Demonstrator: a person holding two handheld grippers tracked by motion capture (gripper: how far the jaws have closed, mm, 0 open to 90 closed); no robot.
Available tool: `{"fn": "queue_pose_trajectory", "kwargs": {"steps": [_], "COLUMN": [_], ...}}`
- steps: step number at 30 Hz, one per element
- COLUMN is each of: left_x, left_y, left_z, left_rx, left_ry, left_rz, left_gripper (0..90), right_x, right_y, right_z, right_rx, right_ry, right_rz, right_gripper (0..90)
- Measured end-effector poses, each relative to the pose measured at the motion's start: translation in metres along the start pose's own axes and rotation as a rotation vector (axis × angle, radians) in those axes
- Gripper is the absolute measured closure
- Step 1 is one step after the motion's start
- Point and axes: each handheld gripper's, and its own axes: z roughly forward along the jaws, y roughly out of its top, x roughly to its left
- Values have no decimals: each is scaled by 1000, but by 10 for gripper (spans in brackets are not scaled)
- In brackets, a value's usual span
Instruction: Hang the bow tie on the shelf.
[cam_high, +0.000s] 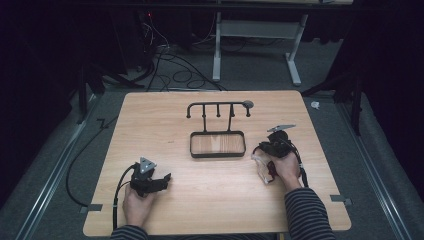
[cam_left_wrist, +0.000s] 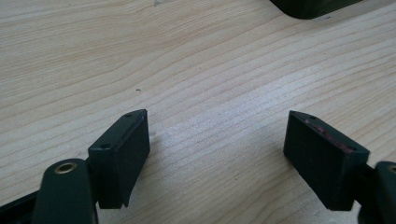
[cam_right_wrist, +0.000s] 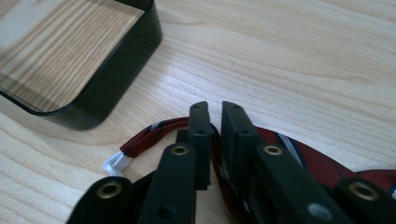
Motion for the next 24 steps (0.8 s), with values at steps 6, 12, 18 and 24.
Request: {"fn": "queue_pose_trajectory", "kwargs": {"steps": [6, 12, 18, 24], "left_x": [0, 0, 0, 0], "left_y": [0, 0, 0, 0], "left_z": [0, 0, 0, 0], "left_rx": [0, -1, -1, -1], "left_ry": [0, -1, -1, -1], "left_rz": [0, 0, 0, 0], "left_gripper": [231, 231, 231, 231], "right_x": [-2, 0, 4, 6], "right_y": [-1, 0, 2, 4], "right_z": [0, -9, -26, -39], "right_rx": [12, -33, -79, -117], "right_ry": [-1, -4, -8, -6], "right_rz": [7, -8, -26, -43], "right_gripper": [900, 900, 900, 900]}}
